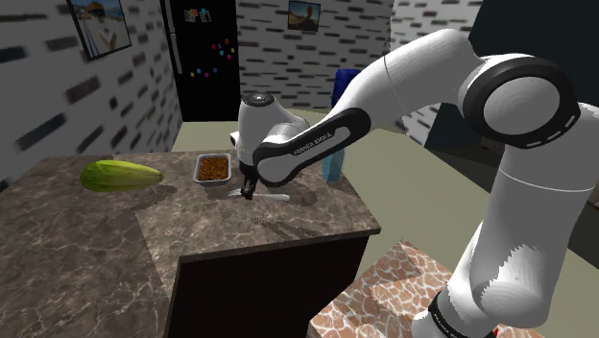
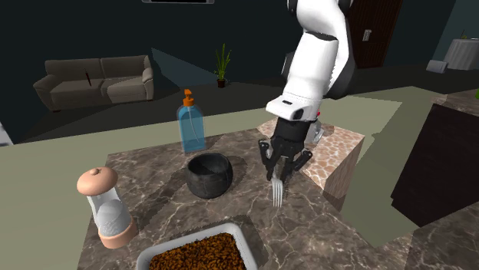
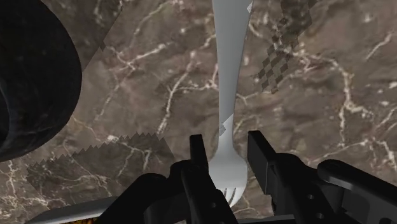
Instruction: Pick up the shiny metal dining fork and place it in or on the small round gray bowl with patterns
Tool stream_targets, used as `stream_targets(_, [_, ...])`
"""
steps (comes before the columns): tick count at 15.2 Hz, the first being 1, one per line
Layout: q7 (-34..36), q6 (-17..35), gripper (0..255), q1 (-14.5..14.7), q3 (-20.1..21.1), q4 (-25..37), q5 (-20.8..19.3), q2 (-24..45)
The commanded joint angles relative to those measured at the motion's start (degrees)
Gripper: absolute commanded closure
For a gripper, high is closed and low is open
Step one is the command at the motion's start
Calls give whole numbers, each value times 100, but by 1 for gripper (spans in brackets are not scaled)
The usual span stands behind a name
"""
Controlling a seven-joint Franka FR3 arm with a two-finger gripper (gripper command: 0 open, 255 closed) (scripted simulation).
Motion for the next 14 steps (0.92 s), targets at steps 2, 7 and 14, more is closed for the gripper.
stream_targets(2, [-90, -205, 255, -13, 25, 82, 93, -133])
stream_targets(7, [-218, -539, 255, -25, 54, 252, 220, -311])
stream_targets(14, [-372, -1019, 255, -32, 80, 544, 367, -516])
